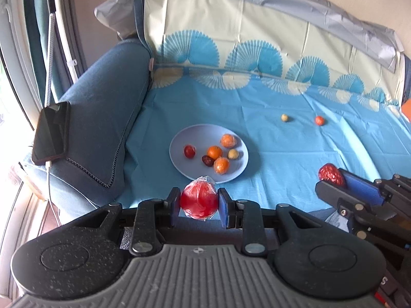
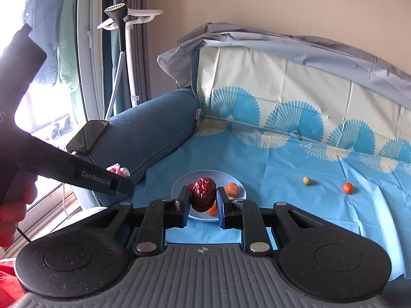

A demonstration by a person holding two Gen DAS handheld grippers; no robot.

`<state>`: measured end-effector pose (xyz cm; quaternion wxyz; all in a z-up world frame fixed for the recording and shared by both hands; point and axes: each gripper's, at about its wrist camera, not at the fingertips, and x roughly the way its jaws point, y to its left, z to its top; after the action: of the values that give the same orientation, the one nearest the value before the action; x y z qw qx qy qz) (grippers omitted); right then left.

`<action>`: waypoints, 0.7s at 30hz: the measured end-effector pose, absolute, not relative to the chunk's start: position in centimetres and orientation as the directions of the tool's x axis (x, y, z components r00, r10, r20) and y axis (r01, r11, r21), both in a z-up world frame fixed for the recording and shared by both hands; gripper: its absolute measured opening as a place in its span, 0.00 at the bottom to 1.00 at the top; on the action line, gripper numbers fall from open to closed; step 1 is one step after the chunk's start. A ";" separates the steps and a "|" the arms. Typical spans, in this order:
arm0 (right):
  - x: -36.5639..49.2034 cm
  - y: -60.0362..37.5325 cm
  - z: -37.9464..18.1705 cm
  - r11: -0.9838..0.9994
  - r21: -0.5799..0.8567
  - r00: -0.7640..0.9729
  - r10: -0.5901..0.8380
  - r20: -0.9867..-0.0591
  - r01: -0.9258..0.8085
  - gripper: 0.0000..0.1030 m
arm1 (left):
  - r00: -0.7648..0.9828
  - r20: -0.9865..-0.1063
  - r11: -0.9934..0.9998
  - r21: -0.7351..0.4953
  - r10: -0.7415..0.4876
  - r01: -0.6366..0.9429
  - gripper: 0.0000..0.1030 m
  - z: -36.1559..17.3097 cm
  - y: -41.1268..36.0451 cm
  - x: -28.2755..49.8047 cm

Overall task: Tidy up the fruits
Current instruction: 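Carry the red fruit and date over the plate with both grippers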

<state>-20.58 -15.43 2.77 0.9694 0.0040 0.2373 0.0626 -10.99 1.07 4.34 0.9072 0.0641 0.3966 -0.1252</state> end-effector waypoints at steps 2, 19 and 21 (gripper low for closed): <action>-21.0 -15.2 3.0 0.992 0.033 0.885 0.122 -0.450 -0.120 0.22 | 0.659 -0.730 0.960 0.012 -0.182 0.278 0.33 4.7 1.2 -11.3; -18.7 -14.5 2.2 0.992 0.014 0.852 0.115 -0.511 -0.126 0.22 | 0.654 -0.730 0.965 -0.027 -0.197 0.261 0.33 4.6 2.8 -8.8; -18.0 -14.6 2.0 0.993 0.011 0.851 0.106 -0.515 -0.117 0.22 | 0.660 -0.726 0.967 -0.027 -0.194 0.254 0.33 4.6 2.9 -8.0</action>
<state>-18.04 -14.61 2.00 0.9619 -0.0103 0.2669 0.0582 -7.95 2.88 4.56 0.9103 0.0381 0.3933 -0.1230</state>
